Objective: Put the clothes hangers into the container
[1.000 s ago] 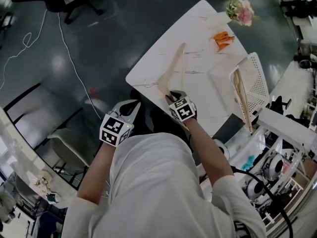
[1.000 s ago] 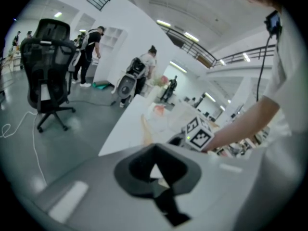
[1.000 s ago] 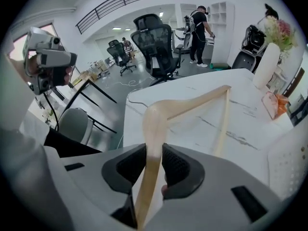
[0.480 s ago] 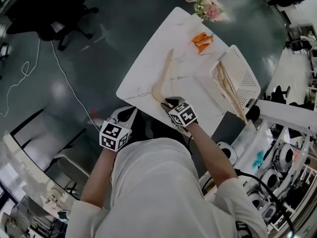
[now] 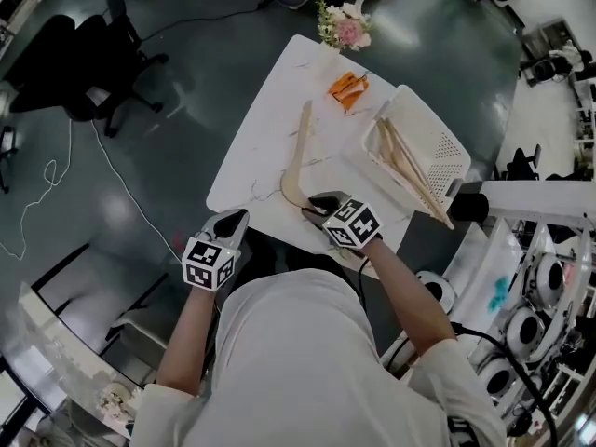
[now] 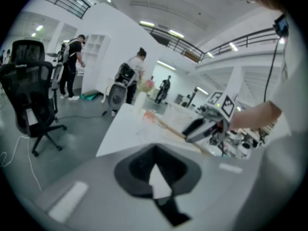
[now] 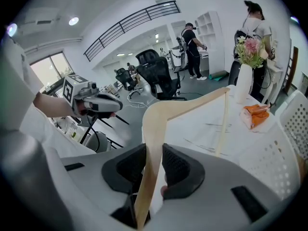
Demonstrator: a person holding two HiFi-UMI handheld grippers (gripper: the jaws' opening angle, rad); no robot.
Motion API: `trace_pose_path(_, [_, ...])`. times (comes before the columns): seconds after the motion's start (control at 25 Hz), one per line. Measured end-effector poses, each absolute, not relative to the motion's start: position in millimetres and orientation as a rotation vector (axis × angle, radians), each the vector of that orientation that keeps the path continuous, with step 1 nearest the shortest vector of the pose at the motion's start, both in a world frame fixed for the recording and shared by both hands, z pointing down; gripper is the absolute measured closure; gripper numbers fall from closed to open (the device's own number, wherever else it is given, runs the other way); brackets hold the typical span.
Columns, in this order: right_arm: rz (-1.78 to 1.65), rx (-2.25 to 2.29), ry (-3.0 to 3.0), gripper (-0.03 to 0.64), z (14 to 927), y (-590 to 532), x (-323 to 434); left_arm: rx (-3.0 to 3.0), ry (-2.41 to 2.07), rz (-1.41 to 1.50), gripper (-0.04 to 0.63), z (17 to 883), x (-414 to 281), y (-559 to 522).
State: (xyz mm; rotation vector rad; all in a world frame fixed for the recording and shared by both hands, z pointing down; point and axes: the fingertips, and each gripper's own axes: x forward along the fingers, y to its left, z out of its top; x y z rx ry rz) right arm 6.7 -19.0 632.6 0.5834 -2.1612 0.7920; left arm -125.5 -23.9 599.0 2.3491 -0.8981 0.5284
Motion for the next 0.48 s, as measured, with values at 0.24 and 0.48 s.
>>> trace_pose_path(0.24, [0.79,0.608,-2.194,0.518,601.9,-22.9,35.9,2.414,-0.839,0.529,0.594,583.2,-87.6,-32.5])
trace_pose_path(0.48, [0.776,0.616,-2.217,0.518,570.8,-20.0,71.1,2.487,-0.755,0.546,0.594,566.6,-40.5,-39.3])
